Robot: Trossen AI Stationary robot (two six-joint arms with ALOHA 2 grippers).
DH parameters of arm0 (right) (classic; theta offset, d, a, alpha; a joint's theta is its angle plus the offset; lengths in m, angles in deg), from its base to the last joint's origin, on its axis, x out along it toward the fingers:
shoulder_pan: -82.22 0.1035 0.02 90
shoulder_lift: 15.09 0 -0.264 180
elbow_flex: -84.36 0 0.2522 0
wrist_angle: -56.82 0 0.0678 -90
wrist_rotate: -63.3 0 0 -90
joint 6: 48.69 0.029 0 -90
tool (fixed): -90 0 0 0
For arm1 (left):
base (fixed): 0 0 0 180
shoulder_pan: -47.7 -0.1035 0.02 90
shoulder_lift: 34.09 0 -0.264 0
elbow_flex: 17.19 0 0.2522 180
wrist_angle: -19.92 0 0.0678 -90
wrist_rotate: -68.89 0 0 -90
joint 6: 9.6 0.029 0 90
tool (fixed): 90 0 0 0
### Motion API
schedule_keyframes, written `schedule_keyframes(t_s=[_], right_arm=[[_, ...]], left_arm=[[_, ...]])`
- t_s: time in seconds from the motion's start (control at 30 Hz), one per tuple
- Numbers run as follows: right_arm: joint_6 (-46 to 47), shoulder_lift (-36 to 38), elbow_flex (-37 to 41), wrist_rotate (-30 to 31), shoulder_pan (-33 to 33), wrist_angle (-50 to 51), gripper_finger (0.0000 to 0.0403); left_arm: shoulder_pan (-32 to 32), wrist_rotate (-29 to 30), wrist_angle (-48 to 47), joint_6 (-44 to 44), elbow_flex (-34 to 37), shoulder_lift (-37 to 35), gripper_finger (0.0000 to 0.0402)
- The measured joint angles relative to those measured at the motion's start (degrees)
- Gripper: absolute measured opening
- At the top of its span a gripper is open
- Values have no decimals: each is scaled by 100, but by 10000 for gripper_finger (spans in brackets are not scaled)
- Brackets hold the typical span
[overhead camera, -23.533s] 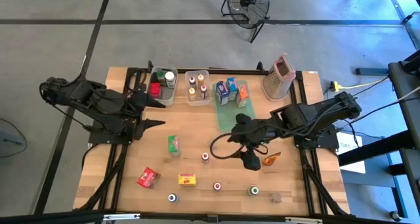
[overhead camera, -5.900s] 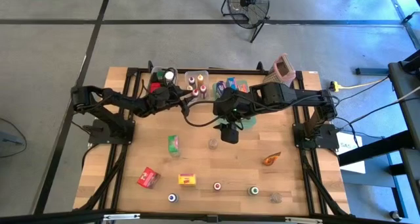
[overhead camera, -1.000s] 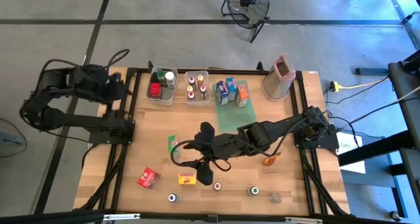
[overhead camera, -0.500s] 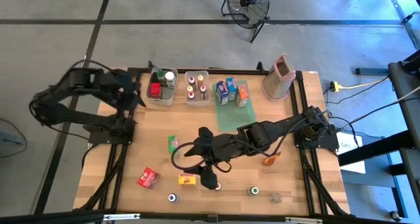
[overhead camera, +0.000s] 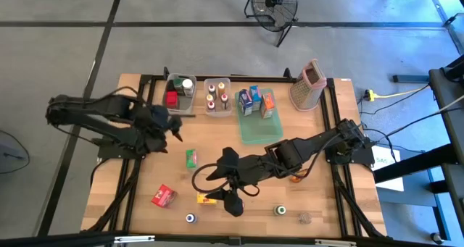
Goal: Pick & Place Kitchen Items
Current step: Put the green cereal box into the blue bin
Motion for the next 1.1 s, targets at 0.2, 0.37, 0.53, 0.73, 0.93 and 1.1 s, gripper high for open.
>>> schedule_keyframes(t_s=[0.2, 0.37, 0.53, 0.73, 0.93, 1.1], right_arm=[[82, 1, 0, -3, 37, -1, 263], [83, 1, 0, -2, 35, 0, 263], [84, 1, 0, -8, 39, 1, 263], [84, 1, 0, -93, 39, 28, 263], [84, 1, 0, -94, 39, 112, 263], [82, 1, 0, -108, 36, 130, 263]], left_arm=[[613, 906, 261, 152, 187, 530, 331], [749, 1070, 221, 199, 187, 1091, 331], [759, 1135, 200, 454, 187, 1564, 331], [929, 1531, 365, 497, 187, 1840, 331], [1107, 1470, 716, 853, 184, 1842, 331], [1154, 1253, 745, 992, 181, 1961, 331]])
